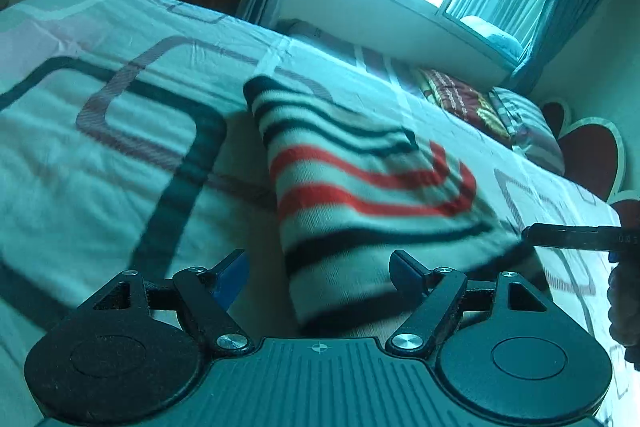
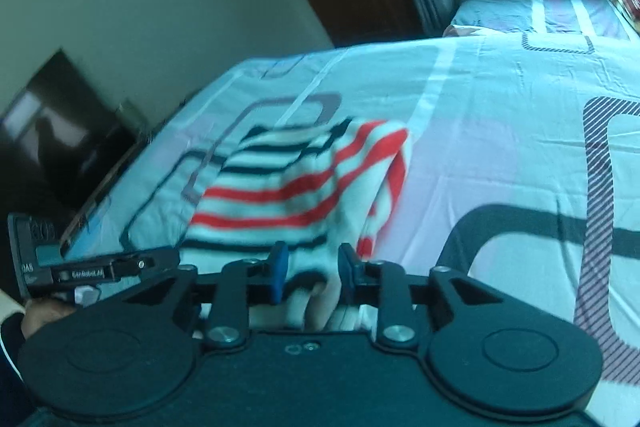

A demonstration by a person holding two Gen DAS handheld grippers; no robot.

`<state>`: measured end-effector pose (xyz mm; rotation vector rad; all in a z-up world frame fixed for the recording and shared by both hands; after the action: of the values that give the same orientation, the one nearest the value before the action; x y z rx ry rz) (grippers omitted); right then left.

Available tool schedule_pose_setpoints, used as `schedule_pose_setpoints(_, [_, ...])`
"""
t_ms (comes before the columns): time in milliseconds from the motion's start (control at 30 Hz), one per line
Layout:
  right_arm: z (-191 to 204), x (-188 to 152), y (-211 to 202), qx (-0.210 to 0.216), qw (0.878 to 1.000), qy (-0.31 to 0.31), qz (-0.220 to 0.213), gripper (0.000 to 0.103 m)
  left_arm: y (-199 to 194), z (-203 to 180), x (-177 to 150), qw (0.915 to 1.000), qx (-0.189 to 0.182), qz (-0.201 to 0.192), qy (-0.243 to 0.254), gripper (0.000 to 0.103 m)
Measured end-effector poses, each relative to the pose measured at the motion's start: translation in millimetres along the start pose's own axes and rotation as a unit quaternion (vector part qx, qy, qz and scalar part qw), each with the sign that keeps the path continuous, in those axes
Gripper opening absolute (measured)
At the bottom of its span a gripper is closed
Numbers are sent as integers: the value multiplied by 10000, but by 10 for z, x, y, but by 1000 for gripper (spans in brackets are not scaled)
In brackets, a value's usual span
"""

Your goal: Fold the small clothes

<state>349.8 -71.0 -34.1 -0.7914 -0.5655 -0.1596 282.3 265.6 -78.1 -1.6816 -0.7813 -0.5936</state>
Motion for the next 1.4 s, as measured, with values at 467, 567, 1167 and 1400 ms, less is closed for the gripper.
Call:
schedule_pose_setpoints(467, [-592, -399, 100, 352, 9920, 1208, 16, 4, 59, -28, -400, 9999, -86, 86, -109, 80])
schedule_pose_setpoints(567, [-556, -369, 91, 305, 9933, 1111, 50, 5, 52, -40, -383, 9999, -74, 132, -42, 80])
schedule_pose_setpoints(1167, [-57, 551, 527, -716, 9955, -474, -413, 16, 225, -37, 398, 9965, 746, 62, 376, 80])
schedule_pose_setpoints(1400, [-9, 392, 352, -1237, 9888, -786, -273, 19, 15, -184, 308, 9929, 1094, 184, 431, 80])
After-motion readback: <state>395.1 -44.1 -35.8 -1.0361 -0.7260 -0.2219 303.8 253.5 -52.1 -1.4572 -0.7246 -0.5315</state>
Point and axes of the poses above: each gripper's, at about its wrist camera, not at the fingertips, and y roughly the way its jaws point, z to its left, x to its top, the point moved 1 cm from there along y, roughly the way its jaws point, and after that the axes turned 10 degrees about y, right-handed, at the moved point
